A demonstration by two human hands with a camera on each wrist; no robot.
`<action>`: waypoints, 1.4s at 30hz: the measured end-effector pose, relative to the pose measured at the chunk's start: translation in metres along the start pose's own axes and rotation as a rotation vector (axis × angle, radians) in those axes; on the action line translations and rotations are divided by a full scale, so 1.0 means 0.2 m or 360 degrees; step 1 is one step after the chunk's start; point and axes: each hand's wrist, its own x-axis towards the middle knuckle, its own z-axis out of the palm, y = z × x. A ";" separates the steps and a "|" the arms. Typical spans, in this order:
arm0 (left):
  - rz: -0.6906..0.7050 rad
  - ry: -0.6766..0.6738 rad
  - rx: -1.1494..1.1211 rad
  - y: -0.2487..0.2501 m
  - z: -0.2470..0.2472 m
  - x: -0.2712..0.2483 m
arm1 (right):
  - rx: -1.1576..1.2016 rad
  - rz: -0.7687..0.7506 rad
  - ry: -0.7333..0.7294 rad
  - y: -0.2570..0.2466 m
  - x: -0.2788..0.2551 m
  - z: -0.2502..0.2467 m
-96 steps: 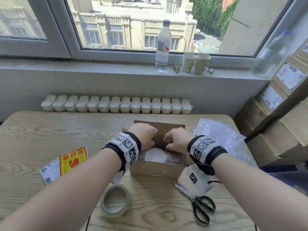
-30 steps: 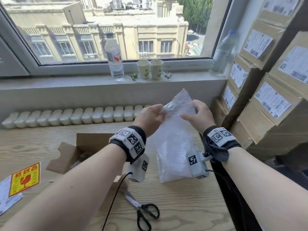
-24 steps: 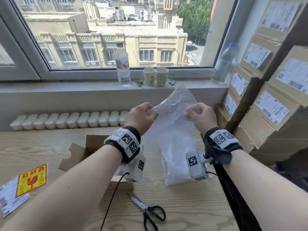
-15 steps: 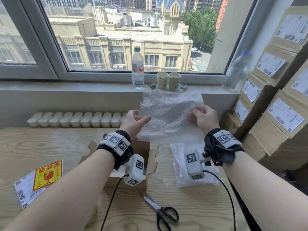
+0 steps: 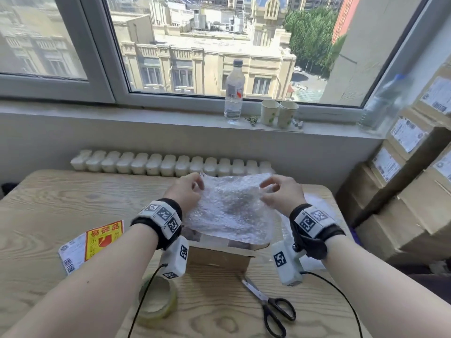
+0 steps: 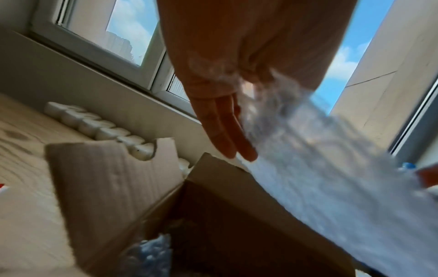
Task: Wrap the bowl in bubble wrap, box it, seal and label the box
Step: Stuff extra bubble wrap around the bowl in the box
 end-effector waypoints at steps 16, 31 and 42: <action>0.0551 -0.0330 0.0948 -0.21 0.04 0.01 | -0.1329 -0.0259 -0.0634 -0.05 -0.11 0.40; 0.0901 -0.0814 0.1250 -0.17 0.19 0.13 | -0.1549 -0.0402 -0.0695 -0.04 0.02 0.52; 0.0914 -0.0889 0.1380 -0.27 0.32 0.18 | -0.1417 -0.0246 -0.0928 0.11 0.08 0.67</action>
